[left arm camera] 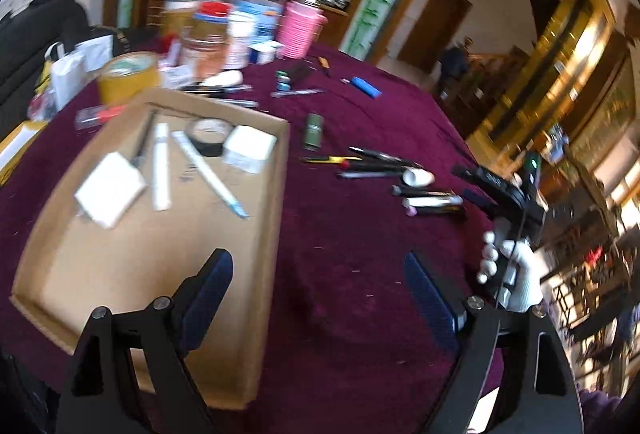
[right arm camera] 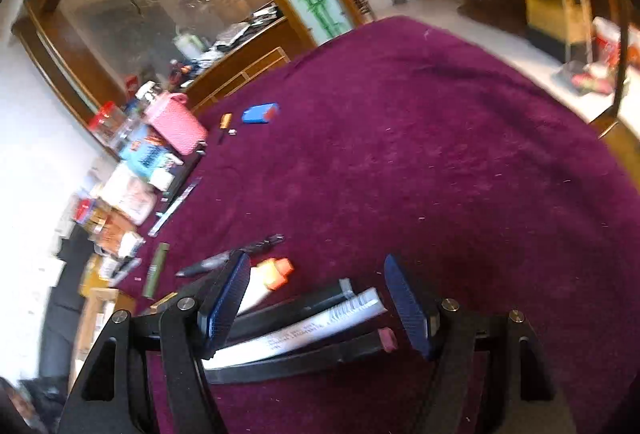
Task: Organize rigid objects
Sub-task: 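Grasp the white marker with the left tool while the right tool grasps a black marker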
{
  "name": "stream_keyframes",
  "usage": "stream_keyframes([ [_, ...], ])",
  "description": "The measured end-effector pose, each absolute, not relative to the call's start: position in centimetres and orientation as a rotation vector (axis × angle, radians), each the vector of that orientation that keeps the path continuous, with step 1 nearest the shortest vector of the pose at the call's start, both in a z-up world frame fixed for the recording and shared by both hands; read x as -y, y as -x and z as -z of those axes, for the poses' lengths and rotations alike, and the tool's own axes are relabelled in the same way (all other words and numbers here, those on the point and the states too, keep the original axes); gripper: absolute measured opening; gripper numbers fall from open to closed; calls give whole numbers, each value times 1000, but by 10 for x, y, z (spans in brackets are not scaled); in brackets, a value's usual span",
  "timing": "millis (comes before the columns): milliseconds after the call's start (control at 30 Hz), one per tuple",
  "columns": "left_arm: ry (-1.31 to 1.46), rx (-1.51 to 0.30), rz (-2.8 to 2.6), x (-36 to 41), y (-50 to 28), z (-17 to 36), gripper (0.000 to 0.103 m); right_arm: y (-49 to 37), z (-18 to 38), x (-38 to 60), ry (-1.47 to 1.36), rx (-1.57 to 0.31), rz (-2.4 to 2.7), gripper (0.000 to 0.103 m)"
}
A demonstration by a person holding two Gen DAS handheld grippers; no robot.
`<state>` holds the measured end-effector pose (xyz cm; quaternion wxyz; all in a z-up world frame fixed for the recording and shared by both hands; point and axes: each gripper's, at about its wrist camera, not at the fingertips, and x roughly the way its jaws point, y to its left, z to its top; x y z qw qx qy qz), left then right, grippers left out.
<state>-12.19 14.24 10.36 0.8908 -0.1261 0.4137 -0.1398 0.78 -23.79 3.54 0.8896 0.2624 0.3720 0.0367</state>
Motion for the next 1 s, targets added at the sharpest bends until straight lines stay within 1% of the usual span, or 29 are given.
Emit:
stream_keyframes([
  [100, 244, -880, 328, -115, 114, -97, 87, -9, -33, 240, -538, -800, -50, 74],
  [233, 226, -925, 368, -89, 107, -87, 87, -10, -25, 234, -580, -850, -137, 74],
  [400, 202, -935, 376, -81, 103, -86, 87, -15, -16, 207, -575, -917, -331, 75],
  [533, 207, -941, 355, -87, 99, -85, 87, -20, -14, 179, -610, -977, -604, 76],
  [667, 219, -963, 353, -86, 93, -79, 87, -13, -22, 182, -622, -923, -613, 76],
  [767, 184, -980, 348, -77, 85, -74, 87, -11, -15, 211, -732, -891, -497, 75],
  [1000, 7, -937, 361, -39, 42, -82, 87, -15, -7, 232, -858, -871, -424, 75],
])
